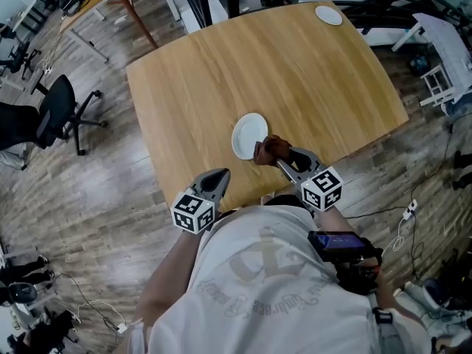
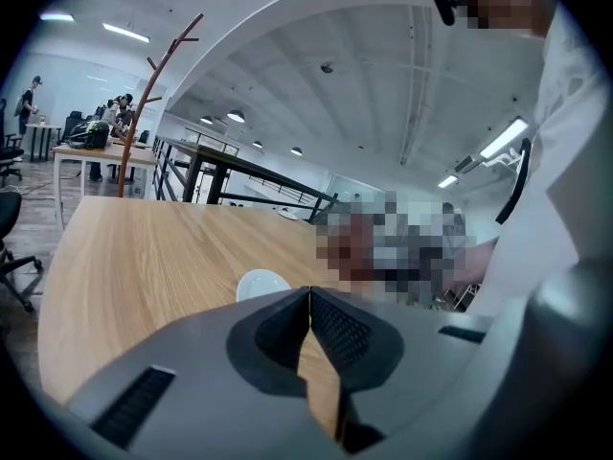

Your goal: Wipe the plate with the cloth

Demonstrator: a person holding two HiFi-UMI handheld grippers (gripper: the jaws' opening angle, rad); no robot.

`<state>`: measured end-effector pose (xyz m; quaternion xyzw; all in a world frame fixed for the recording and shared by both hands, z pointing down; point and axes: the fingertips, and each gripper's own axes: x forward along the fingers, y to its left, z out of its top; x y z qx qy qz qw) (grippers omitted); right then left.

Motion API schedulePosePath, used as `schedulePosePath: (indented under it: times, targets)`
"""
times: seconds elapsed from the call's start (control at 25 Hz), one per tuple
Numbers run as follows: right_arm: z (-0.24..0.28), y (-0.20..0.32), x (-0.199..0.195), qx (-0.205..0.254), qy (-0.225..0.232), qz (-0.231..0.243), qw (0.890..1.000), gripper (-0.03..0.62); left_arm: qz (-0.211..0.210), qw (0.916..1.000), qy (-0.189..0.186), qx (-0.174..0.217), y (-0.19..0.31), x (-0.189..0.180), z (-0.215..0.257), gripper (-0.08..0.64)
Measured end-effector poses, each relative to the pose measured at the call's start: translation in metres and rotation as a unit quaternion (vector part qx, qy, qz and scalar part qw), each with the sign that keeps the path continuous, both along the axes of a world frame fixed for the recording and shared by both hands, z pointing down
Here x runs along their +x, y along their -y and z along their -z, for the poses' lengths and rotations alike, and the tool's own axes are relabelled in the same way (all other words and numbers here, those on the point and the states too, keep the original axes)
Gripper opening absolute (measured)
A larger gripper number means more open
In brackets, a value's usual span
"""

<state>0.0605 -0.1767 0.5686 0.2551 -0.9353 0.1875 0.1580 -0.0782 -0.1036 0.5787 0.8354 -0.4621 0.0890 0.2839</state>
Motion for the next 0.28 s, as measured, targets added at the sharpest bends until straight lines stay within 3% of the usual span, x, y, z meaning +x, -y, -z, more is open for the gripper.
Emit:
schedulePosePath:
  times: [0.28]
  targets:
    - [-0.004, 0.004, 0.01, 0.004, 0.002, 0.01, 1.0, 0.127, 0.003, 1.0, 0.006, 0.0, 0.004, 0.012, -0.005, 0.013]
